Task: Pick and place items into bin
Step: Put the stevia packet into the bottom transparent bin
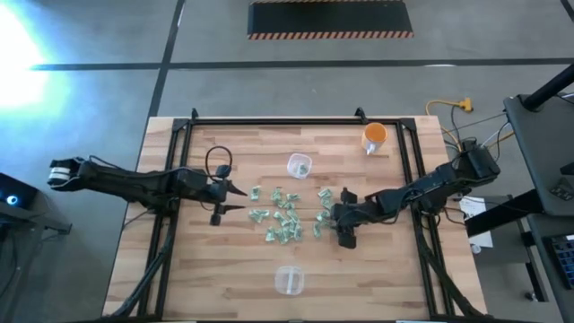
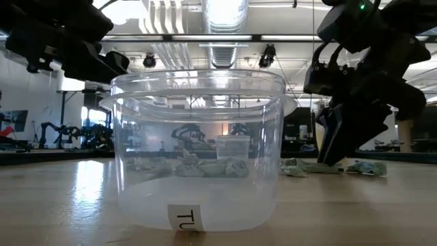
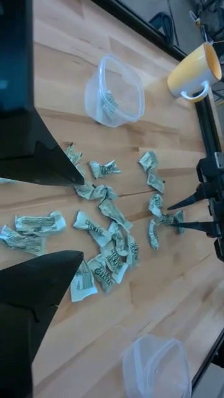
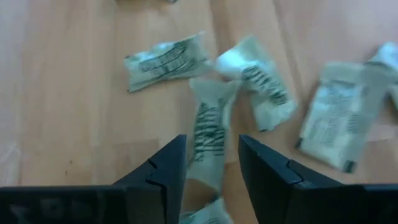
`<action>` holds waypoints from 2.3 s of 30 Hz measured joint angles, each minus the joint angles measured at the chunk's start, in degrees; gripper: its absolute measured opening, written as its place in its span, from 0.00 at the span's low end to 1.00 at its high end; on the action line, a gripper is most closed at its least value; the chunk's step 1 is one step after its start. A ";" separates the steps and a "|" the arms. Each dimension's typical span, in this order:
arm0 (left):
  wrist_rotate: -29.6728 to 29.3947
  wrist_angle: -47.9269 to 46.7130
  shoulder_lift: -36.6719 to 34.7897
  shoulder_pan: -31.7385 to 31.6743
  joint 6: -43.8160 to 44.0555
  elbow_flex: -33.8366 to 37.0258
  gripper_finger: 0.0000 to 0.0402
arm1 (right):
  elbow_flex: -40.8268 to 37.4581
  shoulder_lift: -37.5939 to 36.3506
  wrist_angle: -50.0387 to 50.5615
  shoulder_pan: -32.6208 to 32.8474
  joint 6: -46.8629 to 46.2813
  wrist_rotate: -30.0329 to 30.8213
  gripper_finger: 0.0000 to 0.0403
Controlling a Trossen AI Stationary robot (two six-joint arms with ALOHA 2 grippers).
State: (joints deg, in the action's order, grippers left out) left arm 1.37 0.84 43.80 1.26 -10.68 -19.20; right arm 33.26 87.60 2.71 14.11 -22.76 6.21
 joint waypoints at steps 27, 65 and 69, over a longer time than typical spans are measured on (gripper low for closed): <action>-0.04 -0.05 0.08 0.02 -0.15 0.00 0.41 | 0.09 -2.81 -0.06 0.06 6.25 -0.24 0.02; -0.07 -0.31 0.34 0.02 -0.20 0.00 0.41 | 35.91 22.59 0.19 8.02 33.25 -16.44 0.02; -0.07 -0.33 0.38 0.02 -0.20 0.00 0.41 | 39.89 23.98 4.35 8.37 33.28 -16.61 0.02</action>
State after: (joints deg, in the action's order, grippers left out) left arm 1.30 0.51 44.18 1.28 -10.87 -19.20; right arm 73.15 111.58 7.06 22.48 10.51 -10.39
